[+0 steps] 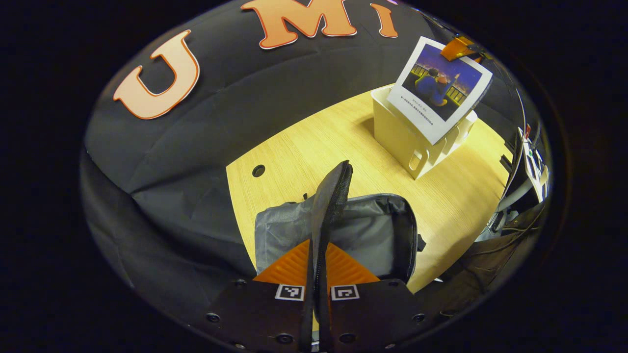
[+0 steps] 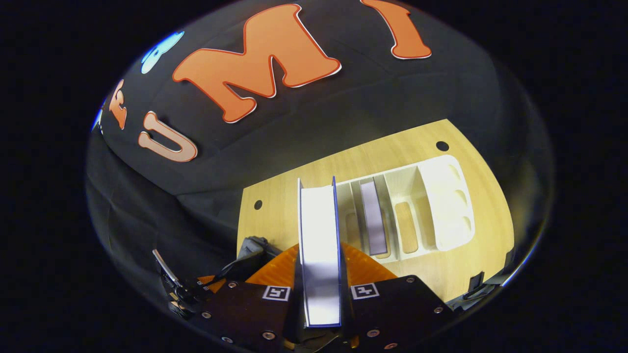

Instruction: Open the schoolbag, grab two books from the bookshelf and put them into the schoolbag.

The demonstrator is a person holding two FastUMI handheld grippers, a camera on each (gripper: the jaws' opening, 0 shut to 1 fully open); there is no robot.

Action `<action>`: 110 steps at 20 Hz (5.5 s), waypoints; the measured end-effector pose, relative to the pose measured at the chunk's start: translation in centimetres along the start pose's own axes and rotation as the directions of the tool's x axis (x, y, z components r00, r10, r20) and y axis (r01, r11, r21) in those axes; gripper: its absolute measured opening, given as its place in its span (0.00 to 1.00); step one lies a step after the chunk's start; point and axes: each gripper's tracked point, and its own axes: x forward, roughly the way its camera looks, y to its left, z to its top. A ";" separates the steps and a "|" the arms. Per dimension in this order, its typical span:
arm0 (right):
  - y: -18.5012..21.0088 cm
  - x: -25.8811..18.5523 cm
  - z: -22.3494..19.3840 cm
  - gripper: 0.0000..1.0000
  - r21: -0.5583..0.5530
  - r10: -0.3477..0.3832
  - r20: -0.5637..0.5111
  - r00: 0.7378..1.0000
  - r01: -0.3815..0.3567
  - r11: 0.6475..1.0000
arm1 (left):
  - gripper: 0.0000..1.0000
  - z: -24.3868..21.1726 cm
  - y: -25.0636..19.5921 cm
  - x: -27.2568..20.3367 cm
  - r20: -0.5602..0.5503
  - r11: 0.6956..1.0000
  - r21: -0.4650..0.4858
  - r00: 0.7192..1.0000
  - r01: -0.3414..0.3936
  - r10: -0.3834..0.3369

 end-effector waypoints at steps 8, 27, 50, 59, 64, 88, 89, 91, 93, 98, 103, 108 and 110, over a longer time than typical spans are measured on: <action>4.0 2.5 -7.3 0.30 0.034 0.126 -0.081 0.989 -0.124 0.992 | 0.06 -0.7 0.6 -0.2 0.015 1.000 -0.017 1.000 0.003 -0.002; 12.1 13.1 -21.6 0.29 0.239 0.341 -0.124 0.932 -0.305 0.922 | 0.05 -0.4 2.7 -2.3 0.103 0.995 -0.068 0.993 0.068 -0.060; 16.0 23.9 -29.6 0.56 0.354 0.357 -0.123 0.926 -0.295 0.888 | 0.05 -1.6 1.9 -3.4 0.135 0.992 -0.105 0.989 0.075 -0.061; 11.9 18.1 -27.9 0.92 0.058 0.227 -0.198 0.954 -0.220 0.974 | 0.05 -1.6 0.9 -2.2 0.128 0.992 -0.115 0.991 0.054 -0.039; 7.5 14.2 -24.3 0.93 -0.067 0.136 -0.194 0.972 -0.151 0.986 | 0.05 -1.7 0.6 -1.8 0.123 0.990 -0.138 0.992 0.041 -0.024; -8.0 7.6 -2.6 0.97 -0.328 -0.170 -0.150 0.974 0.113 0.938 | 0.05 -2.3 -1.8 -0.1 0.015 0.961 -0.269 0.997 -0.065 0.072; -8.5 8.4 -2.4 0.97 -0.331 -0.175 -0.164 0.971 0.113 0.937 | 0.05 -2.3 -1.9 -0.1 0.007 0.958 -0.276 0.997 -0.072 0.077; -8.7 9.9 -1.9 0.97 -0.320 -0.164 -0.195 0.967 0.095 0.943 | 0.05 -2.4 -2.1 -0.1 -0.010 0.954 -0.288 0.996 -0.086 0.087; -9.2 11.1 -0.9 0.95 -0.297 -0.158 -0.207 0.966 0.092 0.950 | 0.05 -2.5 -2.2 -0.1 -0.026 0.948 -0.301 0.995 -0.100 0.097; -11.2 14.5 0.2 0.86 -0.286 -0.191 -0.232 0.954 0.121 0.951 | 0.05 -3.0 -2.7 0.0 -0.068 0.935 -0.328 0.991 -0.131 0.115; -11.7 16.5 -0.2 0.60 -0.287 -0.214 -0.262 0.941 0.136 0.948 | 0.05 -3.4 -3.5 0.0 -0.103 0.928 -0.340 0.986 -0.156 0.128; -13.3 16.3 0.0 0.46 -0.262 -0.283 -0.256 0.924 0.215 0.941 | 0.05 -3.5 -4.0 0.0 -0.109 0.920 -0.357 0.985 -0.165 0.134; -13.4 15.6 -0.1 0.38 -0.219 -0.283 -0.269 0.921 0.228 0.949 | 0.05 -3.7 -3.9 0.0 -0.099 0.917 -0.364 0.986 -0.164 0.137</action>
